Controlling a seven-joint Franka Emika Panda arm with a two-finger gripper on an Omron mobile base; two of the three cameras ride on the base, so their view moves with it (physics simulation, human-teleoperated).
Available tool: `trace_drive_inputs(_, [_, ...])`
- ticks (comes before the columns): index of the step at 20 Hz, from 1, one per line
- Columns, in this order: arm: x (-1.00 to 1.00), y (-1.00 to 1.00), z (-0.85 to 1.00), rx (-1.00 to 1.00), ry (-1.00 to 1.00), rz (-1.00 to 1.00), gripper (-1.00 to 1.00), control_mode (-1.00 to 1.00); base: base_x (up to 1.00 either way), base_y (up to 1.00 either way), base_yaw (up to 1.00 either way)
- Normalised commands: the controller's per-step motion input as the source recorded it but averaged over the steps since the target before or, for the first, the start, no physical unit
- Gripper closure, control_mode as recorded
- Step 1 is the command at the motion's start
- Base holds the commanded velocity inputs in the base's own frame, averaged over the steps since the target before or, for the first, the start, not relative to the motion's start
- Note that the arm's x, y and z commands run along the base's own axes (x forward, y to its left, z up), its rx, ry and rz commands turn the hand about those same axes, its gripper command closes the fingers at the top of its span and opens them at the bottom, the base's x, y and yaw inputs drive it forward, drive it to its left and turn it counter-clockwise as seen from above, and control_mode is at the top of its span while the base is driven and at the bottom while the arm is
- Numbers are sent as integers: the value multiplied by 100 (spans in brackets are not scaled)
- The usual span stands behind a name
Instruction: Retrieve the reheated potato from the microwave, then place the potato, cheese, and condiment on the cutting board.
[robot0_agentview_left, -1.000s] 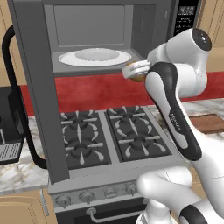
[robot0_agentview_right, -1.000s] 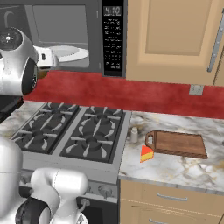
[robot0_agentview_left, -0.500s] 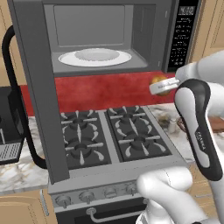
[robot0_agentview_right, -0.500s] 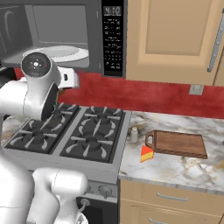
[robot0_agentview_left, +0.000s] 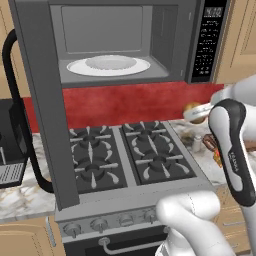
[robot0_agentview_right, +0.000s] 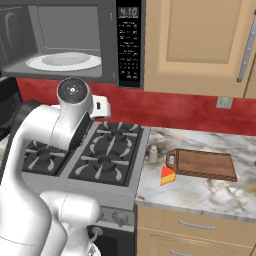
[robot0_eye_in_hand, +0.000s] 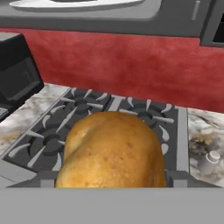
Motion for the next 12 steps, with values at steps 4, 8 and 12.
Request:
trace_drive_inputs(4, [42, -13, -50, 0, 3, -3, 100, -100, 0, 0, 0])
trace_drive_inputs(8, [39, -8, -47, 0, 1, 0, 100, -100, 0, 0, 0])
trace_drive_inputs(12, [40, -6, -47, -2, 7, 0, 100, -100, 0, 0, 0])
